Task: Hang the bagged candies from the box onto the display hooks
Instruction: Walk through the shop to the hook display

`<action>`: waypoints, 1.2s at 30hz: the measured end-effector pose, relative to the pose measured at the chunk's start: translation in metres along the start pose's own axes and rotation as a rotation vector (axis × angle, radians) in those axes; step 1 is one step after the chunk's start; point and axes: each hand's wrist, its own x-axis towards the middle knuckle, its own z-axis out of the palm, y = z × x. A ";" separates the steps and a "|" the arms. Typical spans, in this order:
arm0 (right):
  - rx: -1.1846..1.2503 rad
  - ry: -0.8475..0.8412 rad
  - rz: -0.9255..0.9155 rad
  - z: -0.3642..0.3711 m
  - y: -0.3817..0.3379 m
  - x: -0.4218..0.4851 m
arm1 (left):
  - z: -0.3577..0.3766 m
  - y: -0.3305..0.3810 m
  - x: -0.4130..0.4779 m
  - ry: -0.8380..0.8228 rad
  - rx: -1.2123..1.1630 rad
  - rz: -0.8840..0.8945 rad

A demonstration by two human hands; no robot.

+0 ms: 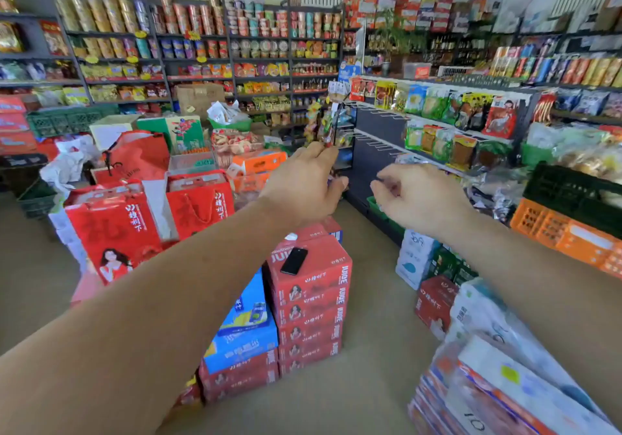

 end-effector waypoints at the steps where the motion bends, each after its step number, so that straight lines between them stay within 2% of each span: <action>1: 0.002 -0.004 0.008 0.011 0.012 -0.007 | 0.013 0.006 -0.005 -0.031 -0.011 -0.021; 9: 0.121 -0.240 0.172 0.120 0.072 -0.092 | 0.146 0.038 -0.088 -0.301 -0.159 -0.195; 11: 0.155 -0.343 0.204 0.154 0.082 -0.116 | 0.177 0.039 -0.112 -0.382 -0.189 -0.253; 14: 0.165 -0.481 0.261 0.198 0.093 -0.139 | 0.224 0.030 -0.143 -0.506 -0.210 -0.328; 18: 0.189 -0.526 0.324 0.255 0.105 -0.131 | 0.283 -0.001 -0.155 -0.578 -0.238 -0.400; 24: 0.161 -0.559 0.450 0.323 0.130 -0.097 | 0.353 -0.047 -0.129 -0.696 -0.302 -0.468; 28: 0.169 -0.565 0.538 0.342 0.159 -0.071 | 0.394 -0.065 -0.095 -0.785 -0.280 -0.403; 33: 0.150 -0.442 0.591 0.361 0.216 -0.033 | 0.451 -0.076 -0.027 -0.877 -0.265 -0.321; 36: 0.220 -0.513 0.644 0.365 0.252 -0.001 | 0.491 -0.075 0.020 -0.885 -0.276 -0.316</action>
